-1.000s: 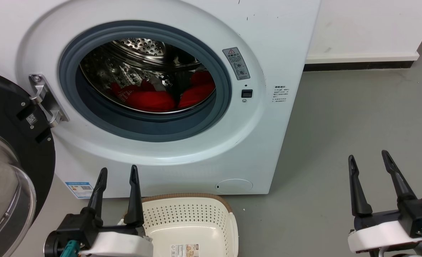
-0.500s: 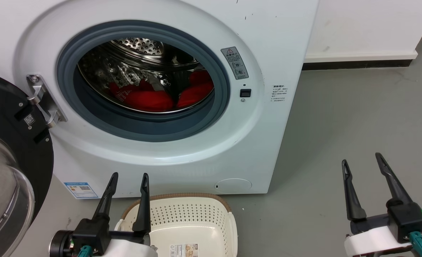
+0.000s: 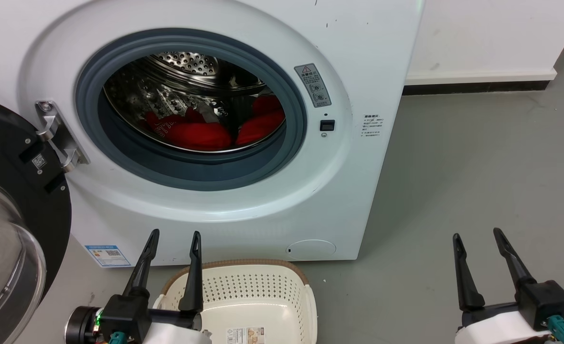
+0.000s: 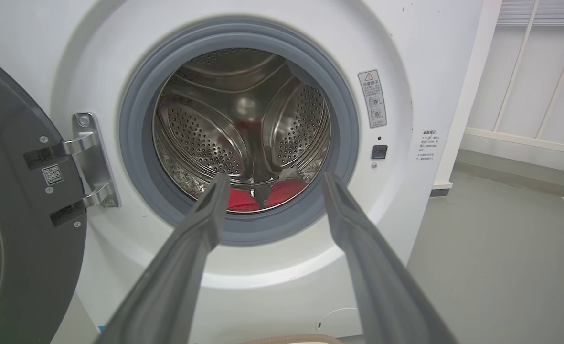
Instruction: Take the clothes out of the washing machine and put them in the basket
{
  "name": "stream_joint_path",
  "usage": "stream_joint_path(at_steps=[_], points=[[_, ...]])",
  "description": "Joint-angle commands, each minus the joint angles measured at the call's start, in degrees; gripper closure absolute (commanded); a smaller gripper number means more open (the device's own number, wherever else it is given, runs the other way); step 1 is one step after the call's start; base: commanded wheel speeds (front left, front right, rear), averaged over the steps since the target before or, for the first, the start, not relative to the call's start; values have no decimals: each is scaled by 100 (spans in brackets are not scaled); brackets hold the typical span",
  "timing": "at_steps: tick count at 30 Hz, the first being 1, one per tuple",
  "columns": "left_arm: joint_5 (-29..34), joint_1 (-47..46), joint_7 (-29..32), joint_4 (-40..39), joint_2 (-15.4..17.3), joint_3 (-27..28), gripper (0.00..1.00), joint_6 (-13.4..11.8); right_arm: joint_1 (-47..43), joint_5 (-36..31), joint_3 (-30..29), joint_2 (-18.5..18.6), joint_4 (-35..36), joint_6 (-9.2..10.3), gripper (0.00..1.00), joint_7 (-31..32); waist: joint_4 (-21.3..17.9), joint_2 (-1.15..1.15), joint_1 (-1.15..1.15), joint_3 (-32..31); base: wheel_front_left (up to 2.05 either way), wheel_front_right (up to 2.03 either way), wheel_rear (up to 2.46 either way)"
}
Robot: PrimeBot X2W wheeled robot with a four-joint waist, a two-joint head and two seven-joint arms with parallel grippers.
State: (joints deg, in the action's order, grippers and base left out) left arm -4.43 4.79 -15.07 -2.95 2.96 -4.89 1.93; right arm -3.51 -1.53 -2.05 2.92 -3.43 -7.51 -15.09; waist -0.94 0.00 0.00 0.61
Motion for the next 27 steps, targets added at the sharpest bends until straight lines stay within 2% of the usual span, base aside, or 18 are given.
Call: stream_joint_path(at_steps=[1,17,21,27], points=[[19,65,-16,-20,-12,8,0,-27,46,11,20,-7,-7,4,0,-12,3,0,0,2,0,0,0],[-4,60,-16,-1,-13,36,0,-35,145,-9,13,-6,-25,4,0,-12,-61,0,0,85,0,0,0],[190,-131,-16,91,0,292,0,-39,372,118,39,-5,64,4,0,-12,-386,0,0,494,0,0,0],[324,-878,-15,363,340,570,0,140,620,246,51,-7,138,4,0,-12,-768,0,0,1191,0,0,0]])
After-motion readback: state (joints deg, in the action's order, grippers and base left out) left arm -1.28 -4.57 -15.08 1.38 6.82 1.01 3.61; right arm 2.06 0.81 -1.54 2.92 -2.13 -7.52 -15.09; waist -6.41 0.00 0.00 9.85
